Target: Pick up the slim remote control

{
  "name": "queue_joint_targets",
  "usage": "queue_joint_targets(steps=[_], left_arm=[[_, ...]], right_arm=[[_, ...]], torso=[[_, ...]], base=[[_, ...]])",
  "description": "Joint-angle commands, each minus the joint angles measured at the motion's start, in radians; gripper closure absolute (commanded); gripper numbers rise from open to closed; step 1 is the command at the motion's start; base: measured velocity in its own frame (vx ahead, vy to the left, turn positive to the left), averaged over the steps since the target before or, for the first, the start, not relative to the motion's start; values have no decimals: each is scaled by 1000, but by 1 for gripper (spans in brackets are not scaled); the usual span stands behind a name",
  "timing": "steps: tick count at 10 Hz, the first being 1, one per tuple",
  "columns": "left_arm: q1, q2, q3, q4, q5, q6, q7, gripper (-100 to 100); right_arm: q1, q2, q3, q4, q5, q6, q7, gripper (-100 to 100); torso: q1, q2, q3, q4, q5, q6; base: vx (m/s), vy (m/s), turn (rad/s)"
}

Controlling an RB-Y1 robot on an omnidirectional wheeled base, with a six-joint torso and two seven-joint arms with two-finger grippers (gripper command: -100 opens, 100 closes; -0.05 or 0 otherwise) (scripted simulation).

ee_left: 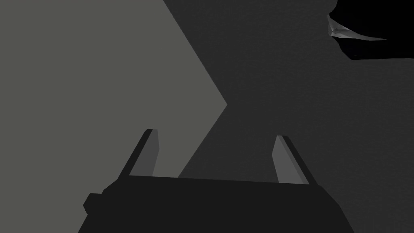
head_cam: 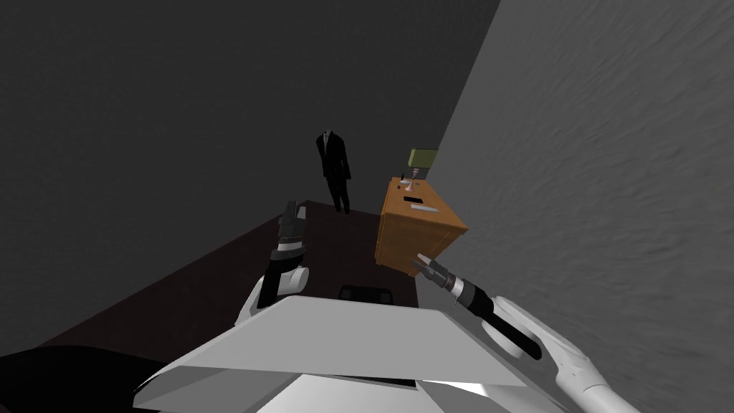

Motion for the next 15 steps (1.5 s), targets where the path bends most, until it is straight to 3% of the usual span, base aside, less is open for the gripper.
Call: queue_joint_targets(steps=[1, 2, 4, 5, 7, 8, 10, 11, 13, 14, 15], left_arm=[[0, 0, 0, 0, 0, 0, 0, 0], [0, 0, 0, 0, 0, 0, 0, 0], [0, 0, 0, 0, 0, 0, 0, 0], [0, 0, 0, 0, 0, 0, 0, 0], [0, 0, 0, 0, 0, 0, 0, 0], [0, 0, 0, 0, 0, 0, 0, 0], [0, 0, 0, 0, 0, 0, 0, 0], [0, 0, 0, 0, 0, 0, 0, 0], [0, 0, 0, 0, 0, 0, 0, 0], [0, 0, 0, 0, 0, 0, 0, 0], [0, 0, 0, 0, 0, 0, 0, 0]], right_arm=[[-4, -50, 2, 29, 10, -14, 3, -100], [-9, -78, 2, 72, 30, -31, 3, -100], [-9, -128, 2, 73, 30, -31, 3, -100], [-14, -162, 3, 117, 49, -49, 3, -100], [-14, -204, 3, 117, 49, -49, 3, -100], [-18, -242, 5, 160, 69, -67, 4, -100], [-18, -281, 5, 160, 69, -67, 4, -100], [-21, -319, 7, 203, 88, -86, 4, -100], [-21, -357, 7, 203, 88, -86, 4, -100], [-24, -395, 10, 244, 107, -105, 3, -100], [-24, -431, 10, 244, 107, -105, 3, -100]], torso=[[0, 0, 0, 0, 0, 0], [0, 0, 0, 0, 0, 1], [0, 0, 0, 0, 0, 1], [-1, -1, 0, 0, 0, 1], [0, -1, 0, 0, 0, 1], [-1, -1, -1, 0, 0, 1], [-1, -1, -1, 0, 0, 1], [-1, -1, -1, 0, 0, 1], [-1, -2, -1, 0, 0, 1], [-1, -2, -1, 0, 0, 1], [-1, -2, -1, 0, 0, 0]], base=[[-37, 34, 81], [-39, 41, 135], [-21, 21, 38], [-17, 33, 160], [-17, 20, 37], [-16, 29, 133], [-12, 18, 51], [-8, 25, 148], [-3, 17, 45], [0, 24, 167], [3, 20, 92]])
